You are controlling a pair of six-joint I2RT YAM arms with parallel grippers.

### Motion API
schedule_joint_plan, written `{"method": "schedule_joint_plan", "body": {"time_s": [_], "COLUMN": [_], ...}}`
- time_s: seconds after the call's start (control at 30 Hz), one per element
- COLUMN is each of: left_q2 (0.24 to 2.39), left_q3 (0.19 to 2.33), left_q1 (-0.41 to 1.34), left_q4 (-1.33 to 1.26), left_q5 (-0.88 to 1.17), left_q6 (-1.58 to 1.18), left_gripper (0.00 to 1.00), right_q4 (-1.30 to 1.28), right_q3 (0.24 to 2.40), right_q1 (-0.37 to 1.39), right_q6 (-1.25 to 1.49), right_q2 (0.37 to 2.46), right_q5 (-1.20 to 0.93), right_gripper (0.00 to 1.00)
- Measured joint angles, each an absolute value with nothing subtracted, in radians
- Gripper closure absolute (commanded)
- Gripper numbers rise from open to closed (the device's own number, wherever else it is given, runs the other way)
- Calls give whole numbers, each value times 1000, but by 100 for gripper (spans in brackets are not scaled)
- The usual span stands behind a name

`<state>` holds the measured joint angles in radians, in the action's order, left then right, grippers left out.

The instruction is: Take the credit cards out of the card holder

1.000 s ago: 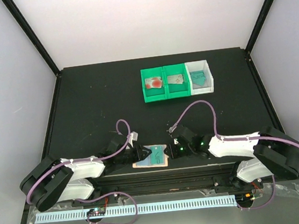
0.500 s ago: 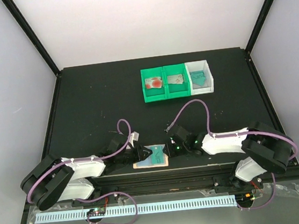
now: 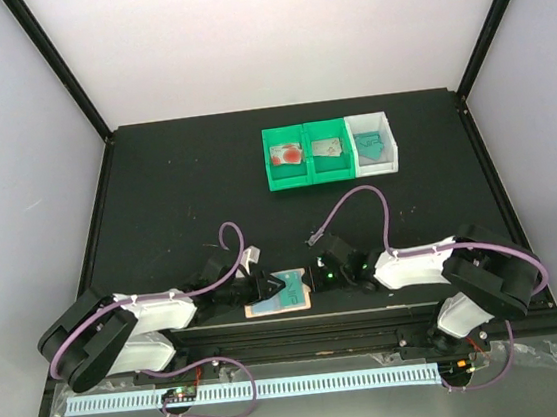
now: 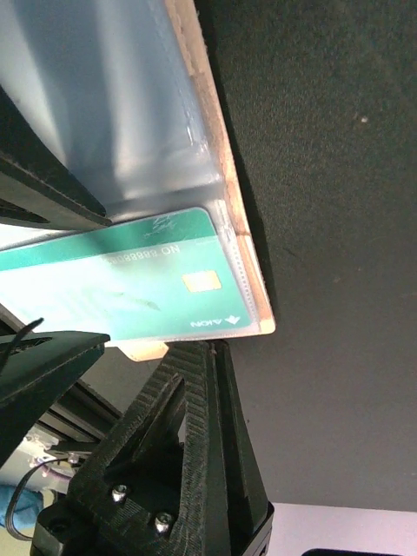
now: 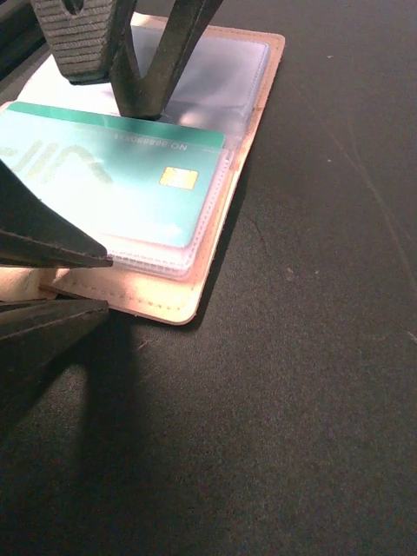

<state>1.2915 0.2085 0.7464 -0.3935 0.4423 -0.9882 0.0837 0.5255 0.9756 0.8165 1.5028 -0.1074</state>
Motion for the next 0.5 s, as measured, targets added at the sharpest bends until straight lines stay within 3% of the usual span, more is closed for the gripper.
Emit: {"method": "schedule_joint_plan", "body": {"time_s": [0.5], "left_q2": [1243], "left_q3": [208], "left_q1": [746], "left_q4": [-330], "left_q5": [391], "left_q6": [-954], "left_gripper": [67], "right_q4": [14], "right_q3": [553], "right_q1": [976], "right_q6": [802], "right_q2": [1473], "right_q5": [-87], "right_gripper": [72]}}
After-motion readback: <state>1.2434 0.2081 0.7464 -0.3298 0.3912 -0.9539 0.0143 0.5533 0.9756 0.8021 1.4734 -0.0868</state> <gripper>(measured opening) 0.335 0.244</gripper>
